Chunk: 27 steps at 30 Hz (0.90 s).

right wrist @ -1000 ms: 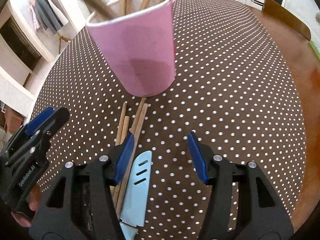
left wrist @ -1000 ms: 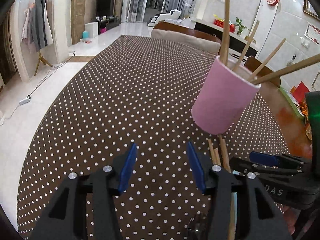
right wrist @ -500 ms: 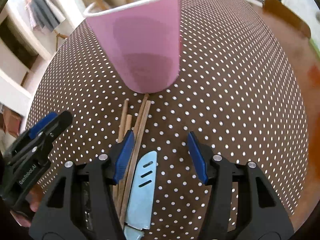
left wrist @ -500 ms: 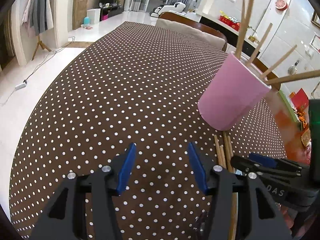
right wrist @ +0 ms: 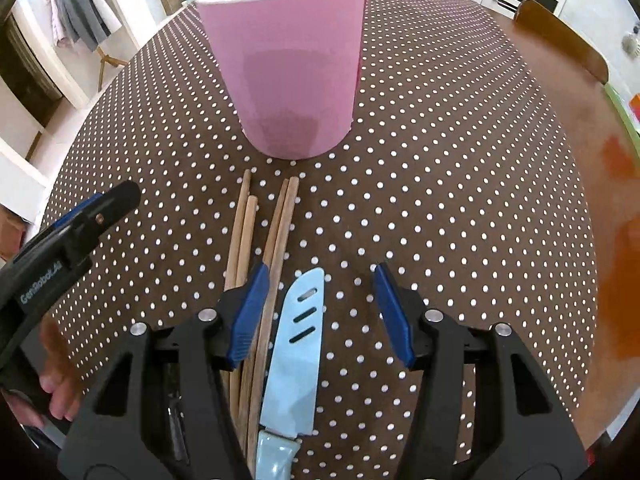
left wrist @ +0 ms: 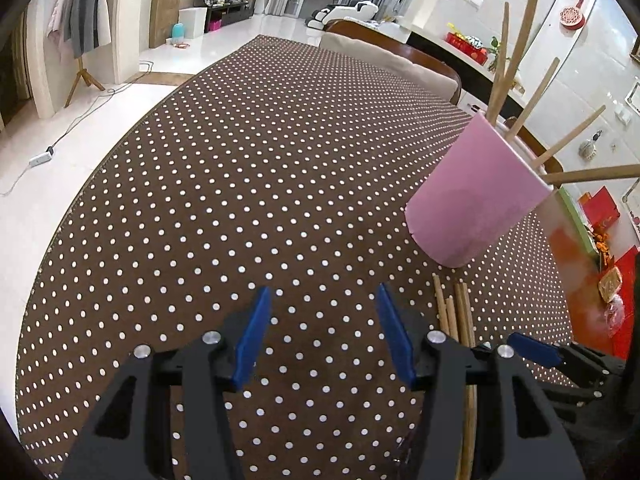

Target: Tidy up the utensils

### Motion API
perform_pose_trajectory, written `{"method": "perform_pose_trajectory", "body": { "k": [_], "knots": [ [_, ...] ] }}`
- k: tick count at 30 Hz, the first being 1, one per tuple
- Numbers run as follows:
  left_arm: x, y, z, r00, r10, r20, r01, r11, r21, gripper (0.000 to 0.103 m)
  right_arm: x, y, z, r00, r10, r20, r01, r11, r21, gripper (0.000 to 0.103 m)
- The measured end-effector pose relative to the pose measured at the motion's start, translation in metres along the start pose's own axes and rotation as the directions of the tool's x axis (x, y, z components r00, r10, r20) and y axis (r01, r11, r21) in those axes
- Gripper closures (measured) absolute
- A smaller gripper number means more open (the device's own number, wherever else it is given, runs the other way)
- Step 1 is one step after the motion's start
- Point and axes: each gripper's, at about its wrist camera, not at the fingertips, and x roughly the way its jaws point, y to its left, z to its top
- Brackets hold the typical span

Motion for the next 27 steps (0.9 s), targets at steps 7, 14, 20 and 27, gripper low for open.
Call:
{"method": "perform_pose_trajectory", "body": {
  "k": [7, 14, 20, 27],
  "knots": [
    [0.004, -0.009, 0.001, 1.0, -0.008, 0.001, 0.008, 0.999, 0.035, 0.049, 0.006, -0.007, -0.014, 1.0, 0.009, -0.003, -0.009, 1.0, 0.001, 0.049],
    [0.003, -0.014, -0.005, 1.0, -0.006, 0.006, 0.006, 0.999, 0.041, 0.049, 0.006, -0.035, 0.002, 0.998, 0.041, -0.039, -0.038, 0.998, 0.056, 0.051],
    [0.007, -0.013, -0.007, 1.0, 0.004, 0.01, -0.005, 0.999, 0.049, 0.049, 0.01, -0.019, 0.006, 1.0, -0.021, 0.006, 0.021, 1.0, 0.009, 0.061],
    [0.002, -0.026, -0.014, 0.999, -0.041, 0.001, 0.04, 0.994, 0.105, 0.039, 0.008, -0.032, 0.015, 0.999, 0.0, 0.04, -0.003, 0.997, 0.072, 0.094]
  ]
}}
